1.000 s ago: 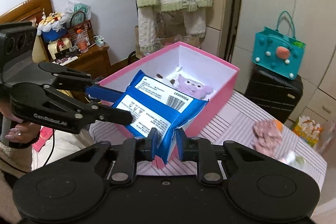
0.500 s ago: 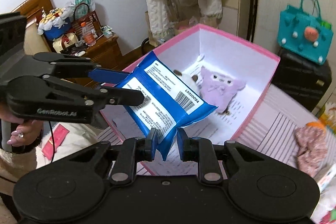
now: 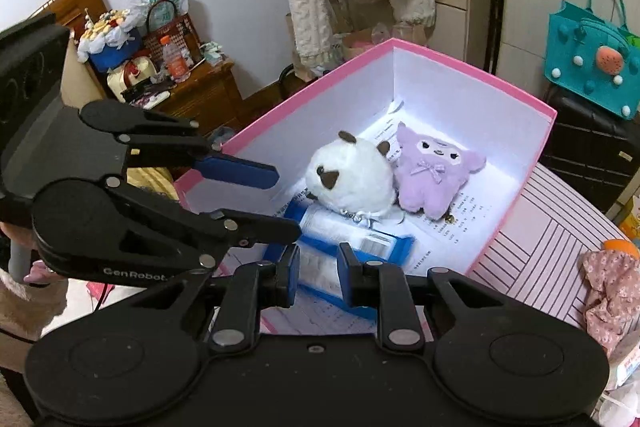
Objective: Organize soft objects
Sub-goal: 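Lower the blue packet into the box and open the left gripper, then raise the left gripper out of the box and back over the table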
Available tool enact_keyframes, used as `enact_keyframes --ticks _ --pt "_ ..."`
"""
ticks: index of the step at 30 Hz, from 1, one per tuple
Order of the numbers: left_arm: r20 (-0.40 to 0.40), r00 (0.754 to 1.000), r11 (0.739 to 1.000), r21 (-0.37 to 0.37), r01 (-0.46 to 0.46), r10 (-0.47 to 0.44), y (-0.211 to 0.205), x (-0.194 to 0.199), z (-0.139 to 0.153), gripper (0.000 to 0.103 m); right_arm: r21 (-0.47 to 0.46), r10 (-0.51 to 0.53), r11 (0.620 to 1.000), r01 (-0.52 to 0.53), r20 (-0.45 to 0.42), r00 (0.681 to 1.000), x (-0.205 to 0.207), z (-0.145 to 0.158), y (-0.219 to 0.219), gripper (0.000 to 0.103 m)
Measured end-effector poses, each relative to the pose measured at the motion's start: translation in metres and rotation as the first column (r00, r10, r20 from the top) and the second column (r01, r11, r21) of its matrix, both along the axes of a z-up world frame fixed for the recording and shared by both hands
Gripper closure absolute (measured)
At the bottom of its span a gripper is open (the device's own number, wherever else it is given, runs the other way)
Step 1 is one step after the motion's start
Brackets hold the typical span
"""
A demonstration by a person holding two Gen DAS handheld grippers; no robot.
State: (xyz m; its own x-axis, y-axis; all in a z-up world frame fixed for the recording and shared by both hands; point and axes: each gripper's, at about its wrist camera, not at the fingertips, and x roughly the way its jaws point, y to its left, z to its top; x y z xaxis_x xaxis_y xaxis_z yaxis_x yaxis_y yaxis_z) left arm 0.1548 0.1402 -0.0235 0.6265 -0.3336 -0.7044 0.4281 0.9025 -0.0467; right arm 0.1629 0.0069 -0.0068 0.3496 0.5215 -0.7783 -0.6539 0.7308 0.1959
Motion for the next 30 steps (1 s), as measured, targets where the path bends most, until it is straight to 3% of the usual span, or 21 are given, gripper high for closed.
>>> enact_keyframes --ticks 7,15,30 --pt "-0.029 1.0 0.999 0.036 0.001 0.0 0.003 -0.002 0.004 0.061 -0.045 -0.029 0.999 0.029 -0.019 0.999 0.006 -0.006 -0.006 0.077" --pt "0.01 1.0 0.997 0.079 0.023 -0.024 -0.004 -0.017 0.033 0.057 -0.086 -0.069 0.994 0.074 0.064 0.996 -0.007 0.011 -0.024 0.058" --pt "0.056 0.991 0.99 0.084 0.114 -0.119 -0.039 -0.058 0.076 0.05 -0.087 -0.056 0.994 0.073 0.187 0.981 -0.064 0.051 -0.06 0.051"
